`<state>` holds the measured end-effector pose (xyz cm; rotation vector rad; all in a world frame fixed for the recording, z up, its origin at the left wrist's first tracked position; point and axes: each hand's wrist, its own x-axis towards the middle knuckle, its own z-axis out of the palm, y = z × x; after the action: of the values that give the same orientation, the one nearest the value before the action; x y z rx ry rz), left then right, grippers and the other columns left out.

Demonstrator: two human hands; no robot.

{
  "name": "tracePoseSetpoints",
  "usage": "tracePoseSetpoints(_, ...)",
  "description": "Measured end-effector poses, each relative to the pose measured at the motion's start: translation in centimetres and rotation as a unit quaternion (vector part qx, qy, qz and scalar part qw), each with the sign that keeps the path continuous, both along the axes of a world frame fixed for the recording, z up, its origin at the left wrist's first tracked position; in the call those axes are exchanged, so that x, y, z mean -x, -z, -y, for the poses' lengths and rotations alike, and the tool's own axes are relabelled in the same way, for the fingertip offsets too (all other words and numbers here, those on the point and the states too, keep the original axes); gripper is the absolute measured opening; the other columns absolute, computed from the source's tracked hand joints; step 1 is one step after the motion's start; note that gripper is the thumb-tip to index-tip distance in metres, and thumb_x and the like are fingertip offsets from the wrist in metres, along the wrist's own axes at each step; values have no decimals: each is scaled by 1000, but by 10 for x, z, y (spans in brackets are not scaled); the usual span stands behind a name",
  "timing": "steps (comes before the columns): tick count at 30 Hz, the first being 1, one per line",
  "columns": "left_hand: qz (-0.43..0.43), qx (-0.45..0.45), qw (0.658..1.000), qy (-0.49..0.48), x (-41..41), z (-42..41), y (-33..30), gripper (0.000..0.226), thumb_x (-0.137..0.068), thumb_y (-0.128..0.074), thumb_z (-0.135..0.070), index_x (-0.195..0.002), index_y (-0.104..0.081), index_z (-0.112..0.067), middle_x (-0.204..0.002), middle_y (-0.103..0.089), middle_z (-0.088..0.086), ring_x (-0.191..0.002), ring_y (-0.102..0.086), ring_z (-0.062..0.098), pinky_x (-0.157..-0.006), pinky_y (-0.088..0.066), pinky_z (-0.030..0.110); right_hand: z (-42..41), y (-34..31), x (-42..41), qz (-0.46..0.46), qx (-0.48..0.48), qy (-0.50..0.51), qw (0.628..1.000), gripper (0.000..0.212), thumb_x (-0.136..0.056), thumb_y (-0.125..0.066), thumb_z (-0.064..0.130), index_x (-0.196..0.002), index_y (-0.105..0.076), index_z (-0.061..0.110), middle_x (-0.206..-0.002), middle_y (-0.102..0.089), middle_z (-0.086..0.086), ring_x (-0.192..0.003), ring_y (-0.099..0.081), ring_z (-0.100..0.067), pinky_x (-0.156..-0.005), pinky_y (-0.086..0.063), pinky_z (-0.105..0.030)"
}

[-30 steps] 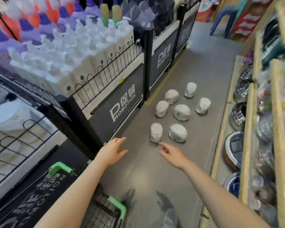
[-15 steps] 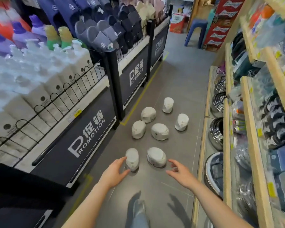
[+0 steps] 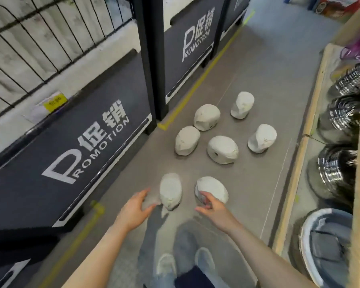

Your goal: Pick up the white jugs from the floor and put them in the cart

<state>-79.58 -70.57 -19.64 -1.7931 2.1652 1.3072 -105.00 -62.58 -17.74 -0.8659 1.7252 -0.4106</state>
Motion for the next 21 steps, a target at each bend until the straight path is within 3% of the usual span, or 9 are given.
tracePoseSetpoints(3,-6,-9,1000,-13,4,17,96,63,-88,-58,-38,-143,-32,-18,-137,-48,11,-118,-52,22,-101,-35,29,31,97,-5,5,1,-3,1000,61,-84,-65,25,-138,-37,23,-134,-48,-9,-109,-50,-14,-90,-36,-21)
tracePoseSetpoints(7,-37,6,999,-14,17,44,216,64,-89,-59,-29,-144,-29,-15,-144,-41,10,-127,-45,24,-98,-28,18,67,223,-12,5,6,-29,1000,68,-88,-60,32,-145,-25,21,-147,-36,-13,-132,-41,-24,-107,-34,-30)
tracePoseSetpoints(9,-58,31,998,-1,22,61,265,71,-86,-59,-41,-144,-26,-16,-149,-35,9,-134,-36,20,-103,-21,16,79,273,-21,2,28,-55,998,67,-91,-54,33,-147,-19,20,-152,-28,-7,-139,-30,-21,-112,-24,-29)
tracePoseSetpoints(11,-77,64,994,35,23,72,311,87,-76,-45,-67,-145,-15,-24,-152,-21,-1,-139,-19,10,-107,-10,13,85,314,-30,12,70,-72,995,65,-93,-50,30,-148,-14,25,-156,-15,-4,-145,-14,-18,-115,-14,-27)
tracePoseSetpoints(13,-78,103,989,69,21,76,345,90,-69,-31,-83,-144,-8,-39,-154,-8,-8,-143,-6,10,-113,-5,22,91,342,-33,28,125,-68,989,61,-94,-49,27,-145,-17,34,-158,-6,-1,-145,-7,-12,-112,-12,-23)
tracePoseSetpoints(15,-84,157,983,50,16,73,368,83,-72,-26,-85,-143,-7,-45,-154,-5,-14,-144,-1,11,-117,-5,30,104,357,-26,48,172,-87,980,55,-95,-48,24,-141,-23,40,-155,-11,6,-140,-13,-5,-105,-13,-12)
tracePoseSetpoints(18,-97,226,969,0,8,58,379,87,-72,-35,-82,-145,-10,-41,-153,-3,-17,-143,4,5,-114,0,22,141,361,-14,12,230,-164,959,51,-96,-46,16,-143,-28,25,-150,-26,7,-141,-20,-8,-103,-12,-7)
tracePoseSetpoints(21,-107,247,963,-7,4,37,384,82,-74,-41,-76,-144,-11,-44,-155,5,-16,-143,5,6,-111,4,15,167,357,-14,-31,274,-163,947,54,-93,-51,16,-143,-30,19,-149,-34,-2,-139,-30,-16,-102,-17,-9)
